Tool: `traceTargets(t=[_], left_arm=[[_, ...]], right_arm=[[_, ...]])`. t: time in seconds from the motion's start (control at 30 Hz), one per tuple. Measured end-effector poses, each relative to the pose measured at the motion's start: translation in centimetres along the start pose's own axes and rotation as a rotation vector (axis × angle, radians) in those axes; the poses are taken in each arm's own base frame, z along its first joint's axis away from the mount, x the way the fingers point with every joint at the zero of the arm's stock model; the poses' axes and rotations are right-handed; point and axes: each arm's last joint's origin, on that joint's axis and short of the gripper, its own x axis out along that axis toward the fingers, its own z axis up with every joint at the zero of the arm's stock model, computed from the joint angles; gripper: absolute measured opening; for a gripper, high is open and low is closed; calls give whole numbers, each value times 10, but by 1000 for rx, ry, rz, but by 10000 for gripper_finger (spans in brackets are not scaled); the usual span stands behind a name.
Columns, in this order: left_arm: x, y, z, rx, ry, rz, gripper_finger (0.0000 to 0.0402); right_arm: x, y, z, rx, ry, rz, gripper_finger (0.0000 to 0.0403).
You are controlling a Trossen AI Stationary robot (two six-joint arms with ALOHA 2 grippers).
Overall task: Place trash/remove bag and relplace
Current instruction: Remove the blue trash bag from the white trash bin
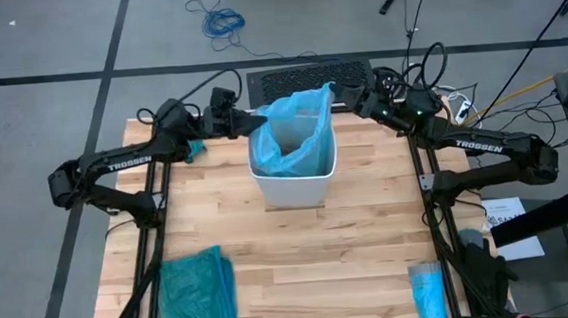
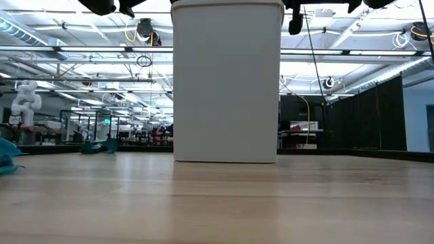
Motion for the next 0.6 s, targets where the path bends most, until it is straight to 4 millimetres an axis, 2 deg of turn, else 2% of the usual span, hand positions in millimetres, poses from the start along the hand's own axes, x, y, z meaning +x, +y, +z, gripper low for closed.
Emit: traceTargets(t=[0.2,0.37,0.6], left_arm=[[-5,-8,10,65,-54,-72,0],[-8,-27,28,135,-118,-154,0],[-13,-45,51,237,-182,-166,0]], right_arm=[[0,0,0,-2,0,-1,0],[0,0,0,-9,-2,-3,0],[0,0,0,-7,-3,-2,0]])
